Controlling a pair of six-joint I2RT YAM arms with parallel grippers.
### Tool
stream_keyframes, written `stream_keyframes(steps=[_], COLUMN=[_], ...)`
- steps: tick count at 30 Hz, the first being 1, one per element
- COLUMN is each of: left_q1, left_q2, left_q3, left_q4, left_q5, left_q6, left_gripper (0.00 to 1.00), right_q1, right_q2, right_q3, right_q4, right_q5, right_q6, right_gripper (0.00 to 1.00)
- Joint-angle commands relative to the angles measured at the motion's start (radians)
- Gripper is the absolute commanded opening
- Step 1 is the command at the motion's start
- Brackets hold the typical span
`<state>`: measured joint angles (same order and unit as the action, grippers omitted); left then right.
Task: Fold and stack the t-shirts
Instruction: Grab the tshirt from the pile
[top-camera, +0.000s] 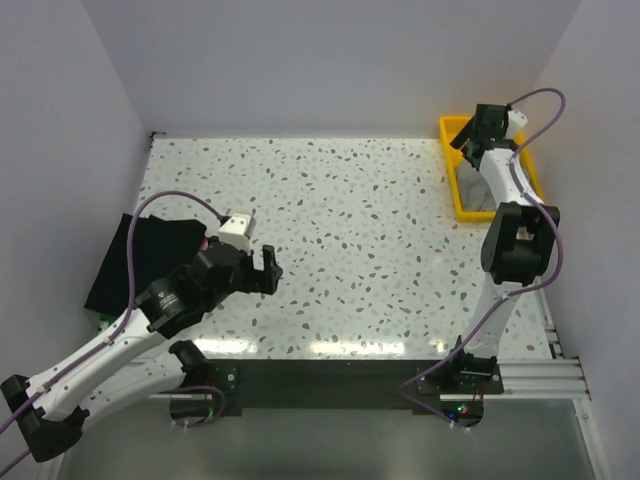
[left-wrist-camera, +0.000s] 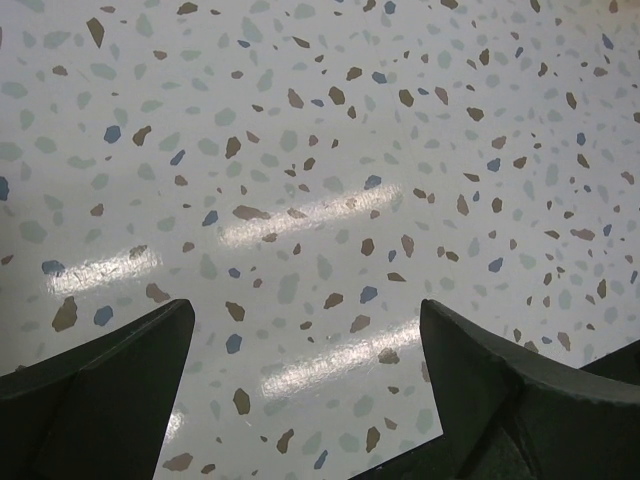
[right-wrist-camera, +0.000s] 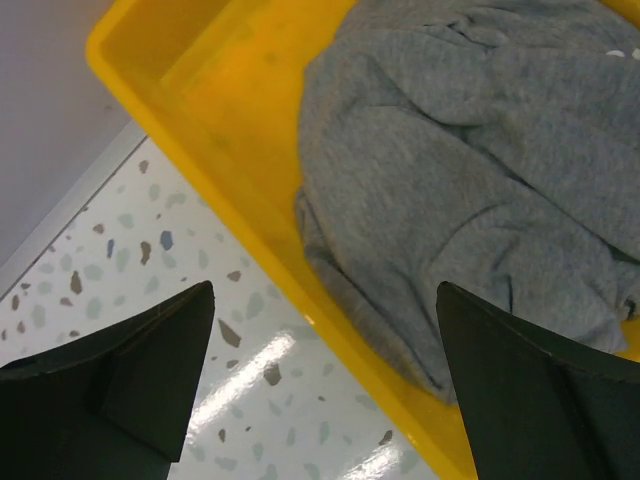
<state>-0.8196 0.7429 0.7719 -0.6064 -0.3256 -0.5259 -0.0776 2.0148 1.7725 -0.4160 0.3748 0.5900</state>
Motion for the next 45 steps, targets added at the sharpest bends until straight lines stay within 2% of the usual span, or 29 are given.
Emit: stream_keyframes(steps=[1,10,19,23,25,26,27,30,31,32,33,45], left_q1=[-0.001,-0.003,-0.001,-0.001,-0.003,-0.001,-0.003,-0.003,-0.003,-0.001,-0.003,-0.003], left_q2=[-0.007,0.026,0.049,0.041,0.044,0.047,0.050,0.055,0.053,0.052,0.050,0.036], left_q3=[-0.013,-0.014,-0.014,-0.016,-0.016,-0.014,-0.014,-0.014,-0.014,-0.014,-0.014,-0.014], left_q4=[0.034,0.042,0.043,0.045,0.046,0.046,0.046,0.046,0.046,0.046,0.048,0.048], left_q5=[0.017,0.030,0.043,0.042,0.045,0.048,0.049,0.051,0.051,0.051,0.049,0.057], left_q6=[0.033,0.044,0.044,0.046,0.047,0.049,0.049,0.050,0.050,0.047,0.049,0.050], left_gripper=[1.00,1.00,1.00,1.00,1.00,1.00,1.00,1.00,1.00,1.00,1.00,1.00], right_q1=[-0.039,-0.097,-0.120,-0.120,-0.120,-0.122,-0.120,-0.120,-0.120,-0.120,-0.122,-0.119], right_q2=[0.041,0.114,0.203,0.223,0.219,0.214,0.199,0.168,0.144,0.131,0.115,-0.174], right_q3=[0.036,0.021,0.027,0.028,0.018,0.015,0.012,0.005,0.011,0.016,0.019,0.070], right_q4=[0.028,0.026,0.008,0.011,0.022,0.023,0.028,0.029,0.025,0.022,0.016,0.006], right_q5=[0.085,0.144,0.098,0.076,0.070,0.065,0.064,0.062,0.062,0.062,0.064,-0.049], right_q6=[-0.051,-0.150,-0.090,-0.075,-0.071,-0.070,-0.070,-0.067,-0.067,-0.068,-0.067,-0.050], right_gripper=[0.95,0.96,0.92,0.82,0.69,0.60,0.41,0.19,0.08,0.03,0.00,0.00])
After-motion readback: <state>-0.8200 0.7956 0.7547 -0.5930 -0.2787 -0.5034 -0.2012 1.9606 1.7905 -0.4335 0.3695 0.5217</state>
